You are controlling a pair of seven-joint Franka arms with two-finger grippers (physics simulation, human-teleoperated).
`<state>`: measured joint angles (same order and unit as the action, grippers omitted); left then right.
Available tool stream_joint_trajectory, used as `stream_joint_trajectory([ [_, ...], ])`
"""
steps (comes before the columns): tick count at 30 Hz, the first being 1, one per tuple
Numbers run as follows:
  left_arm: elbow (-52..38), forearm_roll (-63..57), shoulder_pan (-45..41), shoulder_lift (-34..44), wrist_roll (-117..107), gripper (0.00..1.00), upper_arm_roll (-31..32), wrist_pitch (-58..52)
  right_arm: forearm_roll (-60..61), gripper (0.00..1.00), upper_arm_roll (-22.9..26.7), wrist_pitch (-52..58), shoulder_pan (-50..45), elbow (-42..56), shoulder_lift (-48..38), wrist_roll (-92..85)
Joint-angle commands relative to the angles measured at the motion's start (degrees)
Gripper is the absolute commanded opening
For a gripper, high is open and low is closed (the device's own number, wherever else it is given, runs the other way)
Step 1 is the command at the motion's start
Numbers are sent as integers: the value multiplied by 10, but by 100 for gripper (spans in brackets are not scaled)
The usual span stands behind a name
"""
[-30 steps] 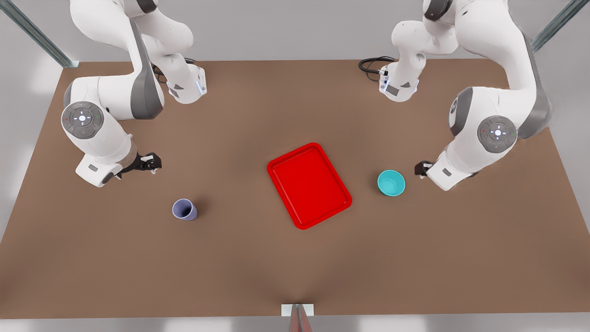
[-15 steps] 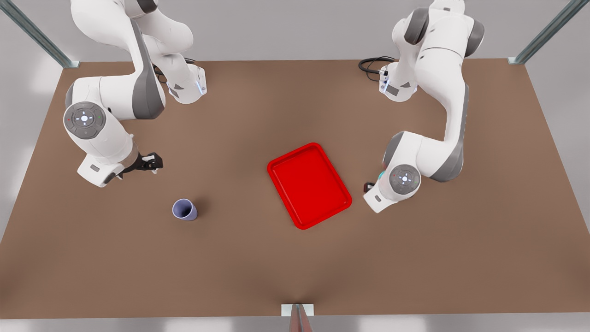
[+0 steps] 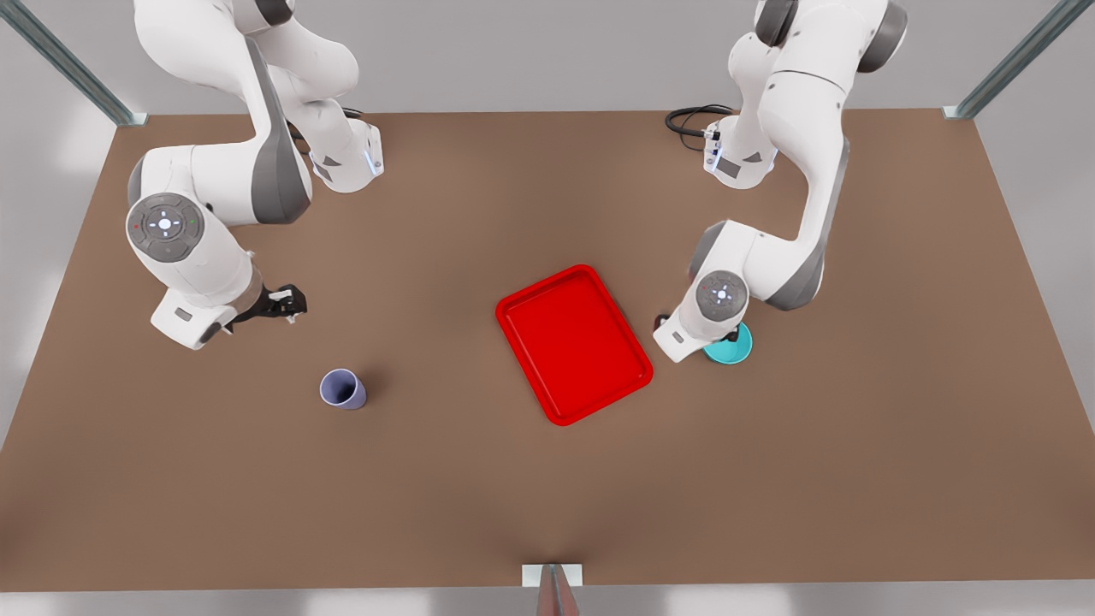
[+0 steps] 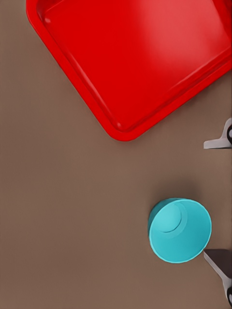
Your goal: Place the bowl on the tray with the left arm and the cup on the tray with the right arm
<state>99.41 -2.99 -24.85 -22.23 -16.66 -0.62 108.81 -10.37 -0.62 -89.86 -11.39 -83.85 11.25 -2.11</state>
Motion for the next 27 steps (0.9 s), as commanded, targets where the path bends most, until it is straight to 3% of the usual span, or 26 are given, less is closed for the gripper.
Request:
stream_joint_trajectory([
  [1, 1, 0, 1, -4, -5, 100, 0, 2, 0, 100, 0, 0, 0, 0, 0, 0],
  [6, 53, 11, 28, -35, -8, 100, 1, 78, 0, 100, 0, 1, 0, 0, 0, 3],
  [27, 64, 40, 52, -115, -13, 99, -2, 129, 0, 100, 0, 1, -2, -1, 1, 3],
])
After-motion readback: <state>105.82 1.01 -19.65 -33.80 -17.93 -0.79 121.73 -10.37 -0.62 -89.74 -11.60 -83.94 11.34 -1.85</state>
